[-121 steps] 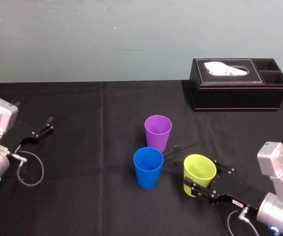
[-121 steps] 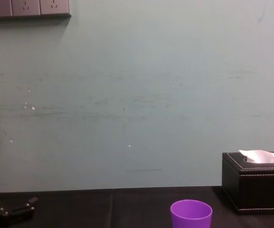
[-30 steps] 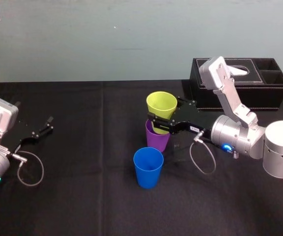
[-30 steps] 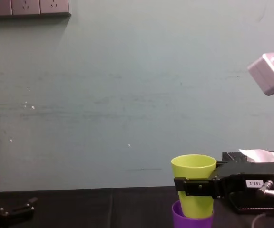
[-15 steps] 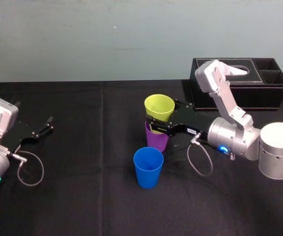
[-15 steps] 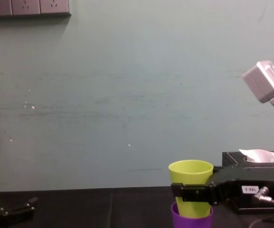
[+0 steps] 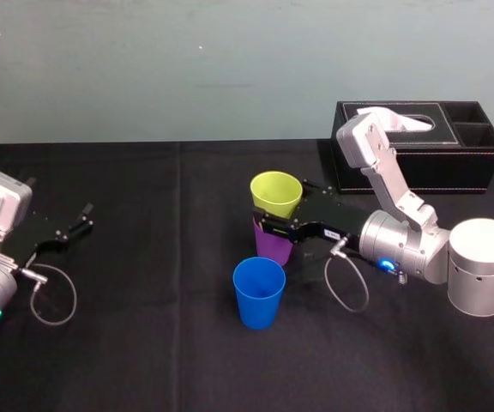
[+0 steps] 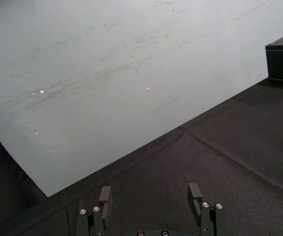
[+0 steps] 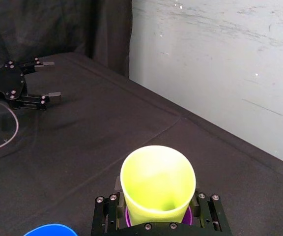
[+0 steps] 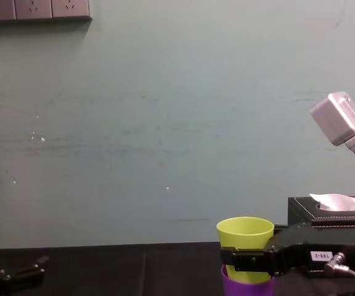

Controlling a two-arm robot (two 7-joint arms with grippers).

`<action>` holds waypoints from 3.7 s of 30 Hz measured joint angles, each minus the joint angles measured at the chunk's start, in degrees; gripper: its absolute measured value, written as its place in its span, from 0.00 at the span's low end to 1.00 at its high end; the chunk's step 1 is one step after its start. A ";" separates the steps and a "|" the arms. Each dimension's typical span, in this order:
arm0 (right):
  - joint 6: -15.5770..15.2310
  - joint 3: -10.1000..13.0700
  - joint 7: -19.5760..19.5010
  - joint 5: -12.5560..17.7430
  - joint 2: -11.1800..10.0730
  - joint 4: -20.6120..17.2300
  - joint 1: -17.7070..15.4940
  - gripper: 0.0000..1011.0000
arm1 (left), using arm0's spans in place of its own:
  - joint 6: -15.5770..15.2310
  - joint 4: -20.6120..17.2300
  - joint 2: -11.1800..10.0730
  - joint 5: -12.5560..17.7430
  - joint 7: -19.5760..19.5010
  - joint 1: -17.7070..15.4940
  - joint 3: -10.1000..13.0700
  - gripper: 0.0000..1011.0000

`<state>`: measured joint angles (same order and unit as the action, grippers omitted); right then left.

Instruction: Stack the three plastic cups sequentially using one hand.

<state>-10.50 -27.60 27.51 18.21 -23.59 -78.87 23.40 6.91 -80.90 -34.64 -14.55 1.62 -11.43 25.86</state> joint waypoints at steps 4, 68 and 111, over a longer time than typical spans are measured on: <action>-0.01 0.01 -0.02 0.02 -0.04 -0.13 -0.02 0.74 | 0.00 0.00 0.00 0.00 0.00 0.00 0.00 1.00; 9.45 4.93 5.06 6.63 -15.00 -17.14 -20.26 0.99 | 0.00 0.00 0.00 0.00 0.00 0.00 0.00 1.00; 8.36 -0.83 7.73 5.13 -9.53 -7.67 -13.93 0.99 | 0.00 0.00 0.00 0.00 0.00 0.00 0.00 1.00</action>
<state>-2.14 -28.43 35.24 23.33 -33.12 -86.54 9.47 6.91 -80.90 -34.65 -14.54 1.62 -11.43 25.86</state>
